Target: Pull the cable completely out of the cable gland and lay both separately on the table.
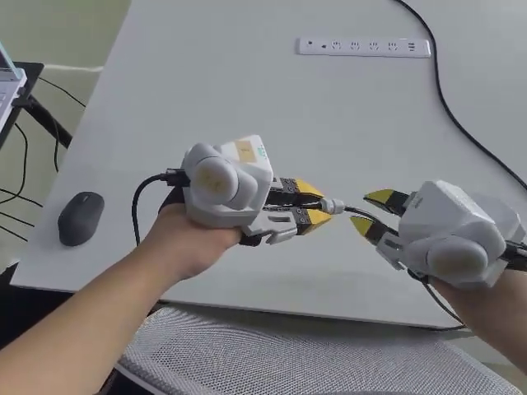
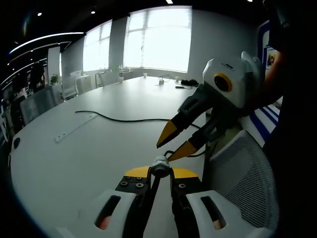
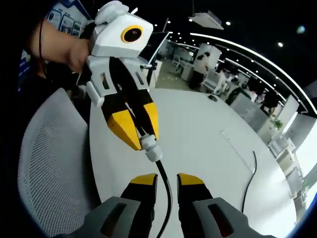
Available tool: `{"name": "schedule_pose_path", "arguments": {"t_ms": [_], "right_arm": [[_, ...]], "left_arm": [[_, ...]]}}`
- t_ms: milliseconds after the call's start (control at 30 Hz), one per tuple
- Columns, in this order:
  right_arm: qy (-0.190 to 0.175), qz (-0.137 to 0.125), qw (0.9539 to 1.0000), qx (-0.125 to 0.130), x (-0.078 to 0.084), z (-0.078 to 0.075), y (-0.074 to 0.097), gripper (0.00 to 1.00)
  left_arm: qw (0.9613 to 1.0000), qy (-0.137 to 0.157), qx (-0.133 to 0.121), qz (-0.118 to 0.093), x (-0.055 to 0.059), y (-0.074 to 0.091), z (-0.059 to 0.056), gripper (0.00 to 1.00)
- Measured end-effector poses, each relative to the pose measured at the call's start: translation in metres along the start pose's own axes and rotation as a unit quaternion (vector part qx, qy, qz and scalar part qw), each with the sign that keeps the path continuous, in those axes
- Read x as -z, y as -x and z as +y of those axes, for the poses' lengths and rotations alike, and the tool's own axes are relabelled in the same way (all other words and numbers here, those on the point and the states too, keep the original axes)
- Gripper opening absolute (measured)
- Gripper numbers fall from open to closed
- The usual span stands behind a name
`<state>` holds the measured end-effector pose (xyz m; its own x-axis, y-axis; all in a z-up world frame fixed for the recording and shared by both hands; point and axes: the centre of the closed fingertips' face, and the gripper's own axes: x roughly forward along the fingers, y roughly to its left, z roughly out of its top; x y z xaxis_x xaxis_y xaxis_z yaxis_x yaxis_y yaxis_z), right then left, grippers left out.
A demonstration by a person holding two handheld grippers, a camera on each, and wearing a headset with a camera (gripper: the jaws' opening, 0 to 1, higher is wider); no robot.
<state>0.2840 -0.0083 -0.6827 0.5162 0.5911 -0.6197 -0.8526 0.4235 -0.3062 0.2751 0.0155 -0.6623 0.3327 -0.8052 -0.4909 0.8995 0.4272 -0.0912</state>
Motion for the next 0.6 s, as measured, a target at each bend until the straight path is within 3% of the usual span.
{"name": "schedule_pose_path", "arguments": {"t_ms": [400,600], "right_arm": [[0.026,-0.007,0.9996,-0.006,-0.0073,0.0056,-0.0035,0.04],[0.019,-0.007,0.9998,-0.006,-0.0058,0.0056,-0.0042,0.02]], "left_arm": [[1.0000,0.000,0.007,-0.006,-0.0043,0.0009,-0.0058,0.15],[0.9999,0.000,0.009,-0.008,-0.0056,0.0014,-0.0093,0.15]]}}
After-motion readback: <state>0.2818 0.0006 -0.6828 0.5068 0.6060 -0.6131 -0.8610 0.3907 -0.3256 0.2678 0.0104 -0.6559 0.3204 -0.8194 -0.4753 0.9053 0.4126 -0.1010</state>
